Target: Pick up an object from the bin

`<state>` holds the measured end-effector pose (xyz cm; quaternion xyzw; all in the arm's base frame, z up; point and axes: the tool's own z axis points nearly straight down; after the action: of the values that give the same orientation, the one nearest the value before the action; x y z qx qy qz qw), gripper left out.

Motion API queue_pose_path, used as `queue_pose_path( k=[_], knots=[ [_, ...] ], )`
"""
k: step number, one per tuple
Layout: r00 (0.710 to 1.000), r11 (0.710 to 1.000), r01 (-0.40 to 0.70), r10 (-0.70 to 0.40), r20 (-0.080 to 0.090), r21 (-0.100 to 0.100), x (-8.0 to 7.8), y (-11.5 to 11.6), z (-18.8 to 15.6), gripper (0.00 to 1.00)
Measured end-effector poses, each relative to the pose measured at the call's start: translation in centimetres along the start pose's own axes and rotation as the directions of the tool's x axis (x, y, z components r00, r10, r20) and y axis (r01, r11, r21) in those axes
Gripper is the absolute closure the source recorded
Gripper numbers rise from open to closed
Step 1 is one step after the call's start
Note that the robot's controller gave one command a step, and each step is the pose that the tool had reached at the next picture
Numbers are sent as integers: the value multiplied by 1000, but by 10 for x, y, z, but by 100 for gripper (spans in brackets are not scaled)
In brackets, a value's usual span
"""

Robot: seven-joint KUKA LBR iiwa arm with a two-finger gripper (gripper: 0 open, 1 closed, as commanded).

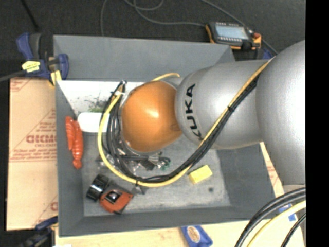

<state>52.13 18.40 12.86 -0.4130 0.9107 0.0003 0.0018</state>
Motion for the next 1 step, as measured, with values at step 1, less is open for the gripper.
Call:
queue_pose_path(
  k=[1],
  knots=[
    [998,998,59,-59,4,3,-24,8,30,0]
  ],
)
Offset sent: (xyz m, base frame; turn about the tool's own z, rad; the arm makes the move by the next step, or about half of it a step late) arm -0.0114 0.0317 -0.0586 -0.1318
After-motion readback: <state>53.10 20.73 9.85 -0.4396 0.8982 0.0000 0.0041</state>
